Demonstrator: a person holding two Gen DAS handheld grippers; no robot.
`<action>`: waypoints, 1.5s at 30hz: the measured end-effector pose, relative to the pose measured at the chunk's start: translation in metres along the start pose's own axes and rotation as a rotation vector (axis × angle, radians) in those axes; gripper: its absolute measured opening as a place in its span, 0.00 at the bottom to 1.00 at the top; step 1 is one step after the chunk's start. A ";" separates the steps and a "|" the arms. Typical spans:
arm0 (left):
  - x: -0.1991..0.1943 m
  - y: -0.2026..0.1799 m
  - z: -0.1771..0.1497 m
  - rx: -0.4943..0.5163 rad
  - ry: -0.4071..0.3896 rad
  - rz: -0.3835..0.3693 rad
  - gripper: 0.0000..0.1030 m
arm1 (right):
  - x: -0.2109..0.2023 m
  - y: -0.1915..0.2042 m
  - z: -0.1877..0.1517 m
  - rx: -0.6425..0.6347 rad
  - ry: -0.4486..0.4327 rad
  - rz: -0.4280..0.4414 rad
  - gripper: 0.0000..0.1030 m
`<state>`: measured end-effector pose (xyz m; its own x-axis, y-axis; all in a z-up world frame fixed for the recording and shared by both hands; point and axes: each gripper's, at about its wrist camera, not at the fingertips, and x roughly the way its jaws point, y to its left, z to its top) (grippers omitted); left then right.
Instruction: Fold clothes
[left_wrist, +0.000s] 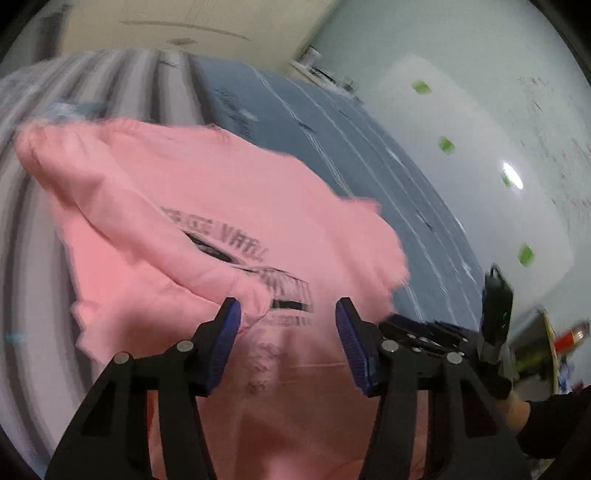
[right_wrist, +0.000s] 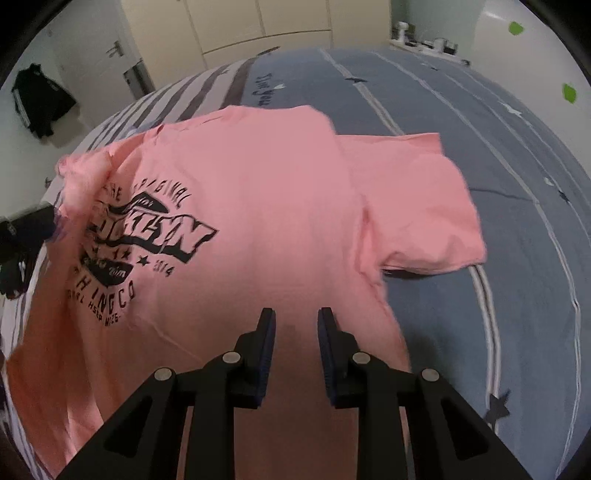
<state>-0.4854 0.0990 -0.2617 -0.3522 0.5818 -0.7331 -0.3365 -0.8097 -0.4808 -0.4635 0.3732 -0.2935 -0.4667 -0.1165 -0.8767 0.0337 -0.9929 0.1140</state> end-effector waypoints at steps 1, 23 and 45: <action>0.013 -0.008 -0.005 0.011 0.036 0.022 0.48 | -0.001 -0.004 0.000 0.011 0.001 -0.005 0.21; -0.011 0.101 0.002 -0.181 -0.081 0.373 0.49 | 0.010 -0.016 -0.013 0.070 -0.018 -0.031 0.24; -0.210 0.241 -0.015 -0.151 -0.129 0.828 0.08 | 0.030 0.004 0.009 0.017 0.001 -0.075 0.24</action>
<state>-0.4791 -0.2193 -0.2309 -0.5332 -0.2059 -0.8206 0.1900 -0.9743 0.1210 -0.4849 0.3660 -0.3151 -0.4664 -0.0421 -0.8836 -0.0161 -0.9983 0.0560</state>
